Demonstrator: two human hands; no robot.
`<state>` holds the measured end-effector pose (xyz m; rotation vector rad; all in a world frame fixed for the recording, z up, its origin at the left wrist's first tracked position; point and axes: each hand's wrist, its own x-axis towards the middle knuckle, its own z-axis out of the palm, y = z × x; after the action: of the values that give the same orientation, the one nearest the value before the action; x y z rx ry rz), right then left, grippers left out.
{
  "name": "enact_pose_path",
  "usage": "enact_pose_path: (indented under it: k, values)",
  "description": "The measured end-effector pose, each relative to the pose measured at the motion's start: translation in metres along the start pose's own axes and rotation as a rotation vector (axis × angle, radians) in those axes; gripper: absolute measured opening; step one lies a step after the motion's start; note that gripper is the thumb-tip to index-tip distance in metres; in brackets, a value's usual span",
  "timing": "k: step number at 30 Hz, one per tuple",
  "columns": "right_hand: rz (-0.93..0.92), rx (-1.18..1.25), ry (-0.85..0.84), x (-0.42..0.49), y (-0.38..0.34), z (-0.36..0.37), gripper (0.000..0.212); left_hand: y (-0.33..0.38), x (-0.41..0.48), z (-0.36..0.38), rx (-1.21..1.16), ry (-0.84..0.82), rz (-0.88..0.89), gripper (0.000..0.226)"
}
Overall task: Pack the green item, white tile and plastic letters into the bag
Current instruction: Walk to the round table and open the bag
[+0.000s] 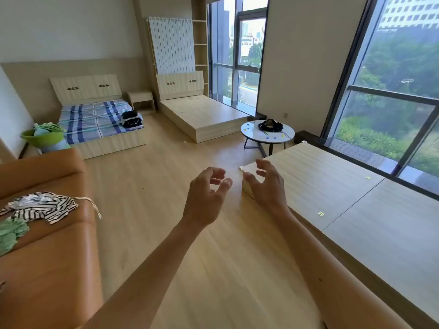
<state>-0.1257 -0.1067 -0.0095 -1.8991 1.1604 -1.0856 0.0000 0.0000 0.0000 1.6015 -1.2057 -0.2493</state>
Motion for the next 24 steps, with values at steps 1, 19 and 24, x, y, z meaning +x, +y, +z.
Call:
enact_pose_path:
  k: [1, 19, 24]
  values:
    - [0.013, 0.009, 0.007, 0.008, 0.002, 0.006, 0.054, -0.004, 0.008, 0.001, -0.010, 0.005, -0.004, 0.022]
    - [0.153, 0.152, -0.006, 0.261, 0.043, 0.143, 0.052, -0.124, 0.275, 0.041, -0.085, 0.015, -0.074, 0.017]
    - [0.165, 0.167, 0.005, 0.333, 0.039, 0.195, 0.051, -0.171, 0.350, 0.036, -0.131, 0.006, -0.109, 0.018]
